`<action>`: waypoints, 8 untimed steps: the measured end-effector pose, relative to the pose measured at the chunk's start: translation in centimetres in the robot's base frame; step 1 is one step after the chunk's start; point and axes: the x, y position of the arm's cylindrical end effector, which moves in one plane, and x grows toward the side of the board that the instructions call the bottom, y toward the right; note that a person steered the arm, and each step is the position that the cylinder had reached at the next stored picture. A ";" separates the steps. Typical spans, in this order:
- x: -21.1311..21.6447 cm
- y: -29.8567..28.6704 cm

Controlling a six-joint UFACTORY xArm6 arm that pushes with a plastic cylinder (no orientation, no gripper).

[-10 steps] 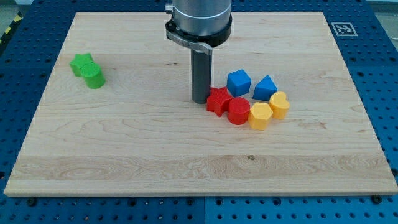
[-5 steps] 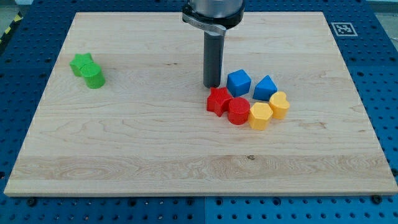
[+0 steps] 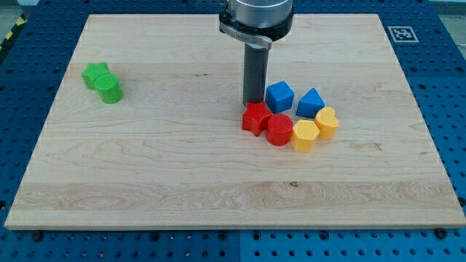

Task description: Place the cube above the red star

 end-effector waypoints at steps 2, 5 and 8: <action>-0.2 0.6; -1.8 0.7; 0.4 2.7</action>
